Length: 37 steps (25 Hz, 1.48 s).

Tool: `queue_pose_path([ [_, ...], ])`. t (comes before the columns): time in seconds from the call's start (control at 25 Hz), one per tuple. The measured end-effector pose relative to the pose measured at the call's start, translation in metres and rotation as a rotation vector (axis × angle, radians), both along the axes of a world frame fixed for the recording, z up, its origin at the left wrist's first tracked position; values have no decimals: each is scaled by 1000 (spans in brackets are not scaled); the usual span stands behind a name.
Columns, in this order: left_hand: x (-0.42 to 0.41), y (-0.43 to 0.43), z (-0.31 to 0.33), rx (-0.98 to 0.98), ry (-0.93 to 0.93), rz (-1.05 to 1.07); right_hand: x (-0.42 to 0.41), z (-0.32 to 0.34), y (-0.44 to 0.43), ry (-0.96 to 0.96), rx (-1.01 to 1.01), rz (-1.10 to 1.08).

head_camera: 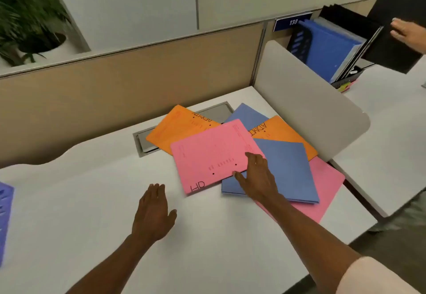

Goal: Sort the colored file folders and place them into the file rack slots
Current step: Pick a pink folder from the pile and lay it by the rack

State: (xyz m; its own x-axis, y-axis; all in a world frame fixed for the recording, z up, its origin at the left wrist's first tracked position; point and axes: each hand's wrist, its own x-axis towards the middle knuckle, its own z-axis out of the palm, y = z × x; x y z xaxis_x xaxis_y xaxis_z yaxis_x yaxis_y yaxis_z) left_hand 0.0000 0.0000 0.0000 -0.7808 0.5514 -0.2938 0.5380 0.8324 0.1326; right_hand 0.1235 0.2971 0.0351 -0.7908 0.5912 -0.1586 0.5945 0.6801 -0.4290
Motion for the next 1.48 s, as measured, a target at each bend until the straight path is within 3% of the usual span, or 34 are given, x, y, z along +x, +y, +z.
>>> queue_pose_path([
  [0.24,0,62,-19,144,-172,216,-23,-35,92,-53,-94,-107],
  [0.44,6,94,-25,190,-258,425,-34,-64,129,21,-253,-241],
  [0.6,8,108,-30,451,-483,748,-41,-80,133,59,-350,-289],
  [0.68,4,111,-30,543,-509,875,-46,-83,134,61,-350,-304],
  [0.96,6,82,-2,711,-378,979,-47,-71,130,93,-349,-333],
  [1.12,27,50,30,890,-223,1018,-39,-51,111,159,-462,-384],
  [1.32,52,12,71,1232,-191,988,-25,-12,60,238,-693,-451],
  [1.48,63,-23,106,1319,-58,958,-3,17,10,266,-831,-442],
])
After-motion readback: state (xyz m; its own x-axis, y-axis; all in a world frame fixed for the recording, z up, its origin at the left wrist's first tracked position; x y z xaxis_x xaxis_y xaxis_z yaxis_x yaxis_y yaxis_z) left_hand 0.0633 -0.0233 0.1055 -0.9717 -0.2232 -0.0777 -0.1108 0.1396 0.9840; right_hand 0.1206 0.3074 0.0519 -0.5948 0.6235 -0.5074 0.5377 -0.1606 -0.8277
